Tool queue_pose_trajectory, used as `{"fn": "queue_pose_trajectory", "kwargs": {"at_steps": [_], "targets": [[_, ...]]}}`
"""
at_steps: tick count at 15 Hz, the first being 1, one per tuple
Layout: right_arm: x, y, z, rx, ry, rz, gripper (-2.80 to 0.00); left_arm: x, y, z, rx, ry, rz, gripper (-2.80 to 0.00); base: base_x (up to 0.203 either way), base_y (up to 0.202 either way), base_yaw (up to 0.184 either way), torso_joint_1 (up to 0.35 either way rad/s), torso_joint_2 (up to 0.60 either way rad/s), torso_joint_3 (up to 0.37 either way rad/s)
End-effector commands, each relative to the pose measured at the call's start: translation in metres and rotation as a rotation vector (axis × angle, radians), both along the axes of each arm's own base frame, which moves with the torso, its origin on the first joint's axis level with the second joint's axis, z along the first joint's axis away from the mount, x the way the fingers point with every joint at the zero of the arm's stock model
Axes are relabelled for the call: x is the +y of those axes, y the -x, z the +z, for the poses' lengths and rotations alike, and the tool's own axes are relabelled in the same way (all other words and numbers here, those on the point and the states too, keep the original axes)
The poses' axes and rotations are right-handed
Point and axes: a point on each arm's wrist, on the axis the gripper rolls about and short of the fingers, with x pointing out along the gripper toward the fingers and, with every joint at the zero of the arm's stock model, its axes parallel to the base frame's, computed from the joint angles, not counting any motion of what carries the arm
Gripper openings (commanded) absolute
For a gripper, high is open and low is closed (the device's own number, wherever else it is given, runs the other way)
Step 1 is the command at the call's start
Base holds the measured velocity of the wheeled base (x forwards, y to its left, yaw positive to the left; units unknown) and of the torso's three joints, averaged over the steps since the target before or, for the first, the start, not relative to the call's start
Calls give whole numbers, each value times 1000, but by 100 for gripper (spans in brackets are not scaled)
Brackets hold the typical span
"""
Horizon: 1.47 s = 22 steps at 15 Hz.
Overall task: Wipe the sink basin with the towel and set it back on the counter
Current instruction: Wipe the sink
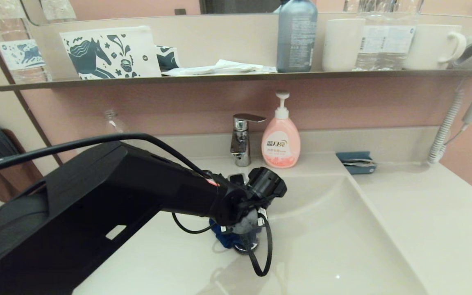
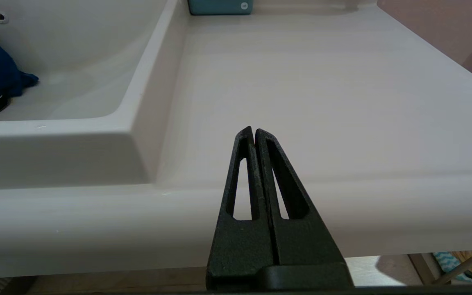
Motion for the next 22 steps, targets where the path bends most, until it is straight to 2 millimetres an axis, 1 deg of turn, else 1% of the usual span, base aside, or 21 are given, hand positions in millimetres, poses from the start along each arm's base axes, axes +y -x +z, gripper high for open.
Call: {"fn": "queue_pose_trajectory", "kwargs": {"at_steps": [1,6,10,11,13,14,17,19,22], "targets": [[0,0,0,1,1,0,-280,-15,0,-1,-7,10,-19,-280,0,0,0,0,0,0],[0,0,0,1,0,0,-280,-50,3,0,-17,44,-44,-280,0,0,0,0,0,0],[0,0,0,2,1,0,-280,-77,10,-9,-10,37,-88,-280,0,0,0,0,0,0],[0,0,0,1,1,0,-280,-80,12,-9,-7,34,-95,-280,0,0,0,0,0,0],[0,0,0,1,0,0,-280,-86,10,-12,-35,34,-71,-280,0,0,0,0,0,0],[0,0,0,1,0,0,-280,-88,8,-11,-44,37,-67,-280,0,0,0,0,0,0],[0,0,0,1,0,0,-280,-95,20,-6,-38,27,-98,-280,0,0,0,0,0,0],[0,0,0,1,1,0,-280,-98,28,-7,-20,11,-113,-280,0,0,0,0,0,0],[0,0,0,1,0,0,-280,-93,36,-15,48,-43,-77,-280,0,0,0,0,0,0]]}}
